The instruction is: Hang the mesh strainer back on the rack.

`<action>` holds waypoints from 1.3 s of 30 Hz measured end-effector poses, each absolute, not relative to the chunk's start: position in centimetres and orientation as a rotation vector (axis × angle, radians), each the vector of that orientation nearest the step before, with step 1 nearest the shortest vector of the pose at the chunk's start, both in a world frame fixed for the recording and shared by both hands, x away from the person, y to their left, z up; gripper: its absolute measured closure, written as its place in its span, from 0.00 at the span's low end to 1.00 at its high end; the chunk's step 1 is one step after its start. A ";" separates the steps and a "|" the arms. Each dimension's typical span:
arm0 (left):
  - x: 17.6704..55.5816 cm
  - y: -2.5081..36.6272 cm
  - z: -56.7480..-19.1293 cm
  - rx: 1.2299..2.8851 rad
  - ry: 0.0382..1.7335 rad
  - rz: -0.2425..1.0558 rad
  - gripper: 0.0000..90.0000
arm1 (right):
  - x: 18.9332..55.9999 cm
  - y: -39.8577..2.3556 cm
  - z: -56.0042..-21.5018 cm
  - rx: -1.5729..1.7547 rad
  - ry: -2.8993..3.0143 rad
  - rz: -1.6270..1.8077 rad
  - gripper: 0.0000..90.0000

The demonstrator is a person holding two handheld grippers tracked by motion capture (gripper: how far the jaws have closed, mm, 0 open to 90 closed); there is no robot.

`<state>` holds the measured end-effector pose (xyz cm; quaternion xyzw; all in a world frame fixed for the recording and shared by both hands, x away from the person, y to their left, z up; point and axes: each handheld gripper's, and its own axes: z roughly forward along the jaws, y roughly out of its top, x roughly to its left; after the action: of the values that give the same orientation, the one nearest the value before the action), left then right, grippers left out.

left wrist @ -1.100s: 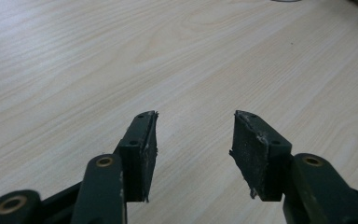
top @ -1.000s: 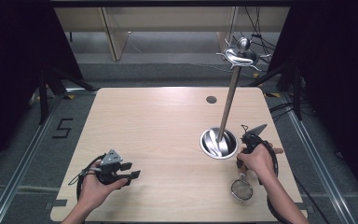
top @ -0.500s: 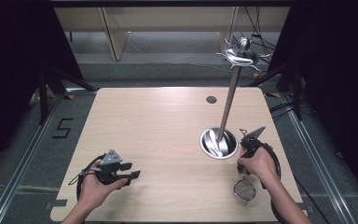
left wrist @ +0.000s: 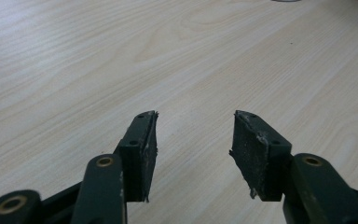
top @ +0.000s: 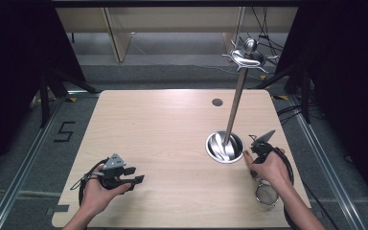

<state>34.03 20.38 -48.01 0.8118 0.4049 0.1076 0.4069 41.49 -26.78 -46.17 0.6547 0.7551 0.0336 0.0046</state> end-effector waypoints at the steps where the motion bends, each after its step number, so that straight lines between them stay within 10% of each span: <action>1: 34.0 20.4 -48.0 2.047 1.021 0.271 0.54 | 41.5 -26.8 -46.2 2.051 2.365 0.105 0.77; 39: 34.1 20.5 -48.0 2.059 1.007 0.282 0.55 | 34.2 -31.2 -43.5 1.448 2.275 0.909 0.77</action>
<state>34.10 20.52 -48.00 0.8154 0.3990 0.1117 0.4042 34.18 -31.25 -43.47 0.5032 0.7907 0.3161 0.1472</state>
